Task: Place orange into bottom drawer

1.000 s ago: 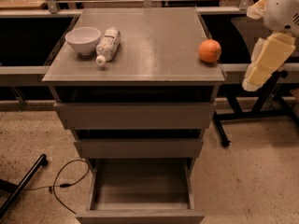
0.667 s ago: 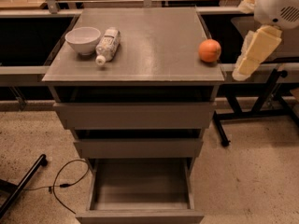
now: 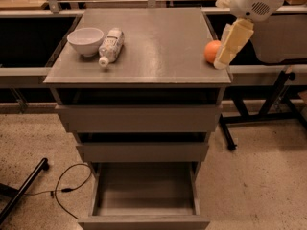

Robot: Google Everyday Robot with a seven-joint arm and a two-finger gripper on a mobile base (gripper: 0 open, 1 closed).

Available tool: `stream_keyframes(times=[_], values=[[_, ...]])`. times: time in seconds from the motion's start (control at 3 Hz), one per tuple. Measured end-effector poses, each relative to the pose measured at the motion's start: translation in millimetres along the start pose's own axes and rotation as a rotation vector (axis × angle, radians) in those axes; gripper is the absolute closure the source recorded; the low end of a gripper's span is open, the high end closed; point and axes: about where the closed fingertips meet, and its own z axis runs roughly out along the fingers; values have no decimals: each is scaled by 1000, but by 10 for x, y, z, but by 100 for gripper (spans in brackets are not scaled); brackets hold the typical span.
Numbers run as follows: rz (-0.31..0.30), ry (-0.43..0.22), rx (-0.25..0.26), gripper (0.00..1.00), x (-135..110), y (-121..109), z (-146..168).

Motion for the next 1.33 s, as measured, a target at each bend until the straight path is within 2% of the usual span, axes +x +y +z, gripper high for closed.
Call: stream_keyframes(times=[0.33, 0.67, 1.33], values=[[-9, -21, -5, 0, -64, -255, 229], [24, -52, 26, 0, 30, -534, 403], [208, -79, 122, 0, 542, -862, 656]])
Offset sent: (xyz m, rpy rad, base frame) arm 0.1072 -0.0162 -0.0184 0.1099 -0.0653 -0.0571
